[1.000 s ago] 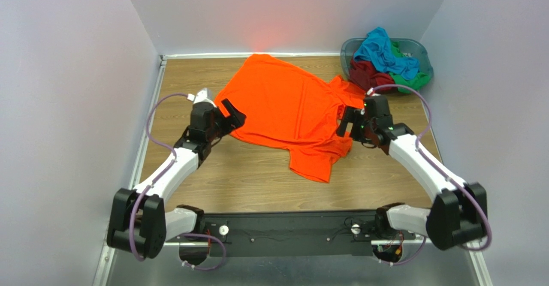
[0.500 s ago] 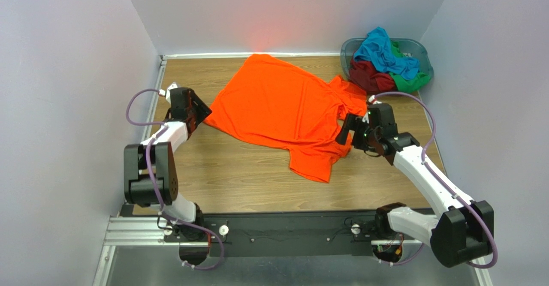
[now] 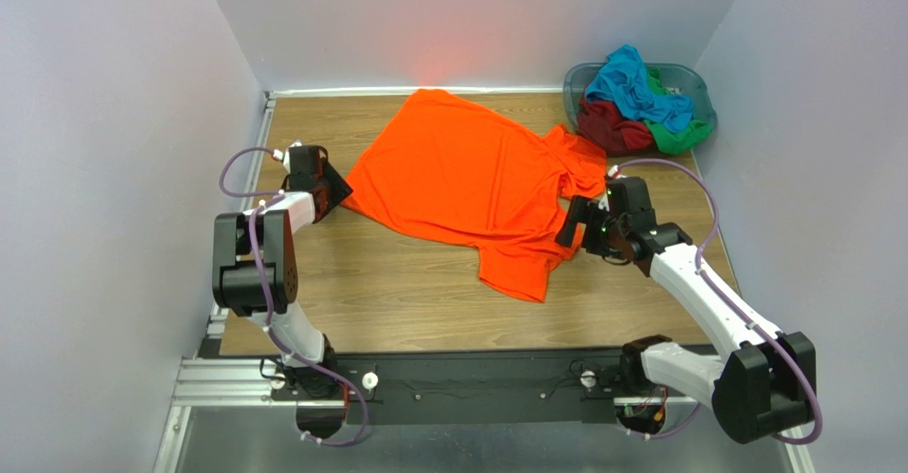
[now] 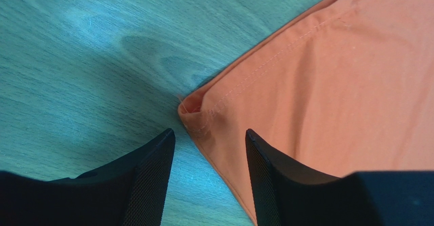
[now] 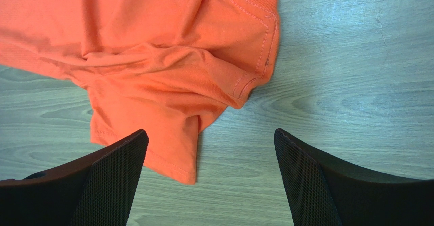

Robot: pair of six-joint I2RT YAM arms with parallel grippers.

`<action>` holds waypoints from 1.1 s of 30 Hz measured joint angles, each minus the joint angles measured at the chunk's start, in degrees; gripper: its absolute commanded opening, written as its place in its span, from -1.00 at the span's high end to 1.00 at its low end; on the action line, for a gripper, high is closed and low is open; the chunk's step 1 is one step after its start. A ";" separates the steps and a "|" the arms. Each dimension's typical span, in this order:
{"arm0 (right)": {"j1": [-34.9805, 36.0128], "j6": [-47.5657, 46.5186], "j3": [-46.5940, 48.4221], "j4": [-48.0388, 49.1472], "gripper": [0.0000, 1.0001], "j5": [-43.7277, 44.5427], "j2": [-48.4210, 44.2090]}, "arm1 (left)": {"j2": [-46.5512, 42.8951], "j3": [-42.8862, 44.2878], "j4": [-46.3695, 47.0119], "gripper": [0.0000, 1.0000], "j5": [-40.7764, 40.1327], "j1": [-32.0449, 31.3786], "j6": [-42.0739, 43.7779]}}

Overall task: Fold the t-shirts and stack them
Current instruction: Flatten the tshirt out

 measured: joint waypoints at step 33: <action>26.14 17.88 -7.89 -4.74 -0.97 2.21 1.95 | -21.49 -22.91 -1.11 1.00 -3.91 0.22 -5.81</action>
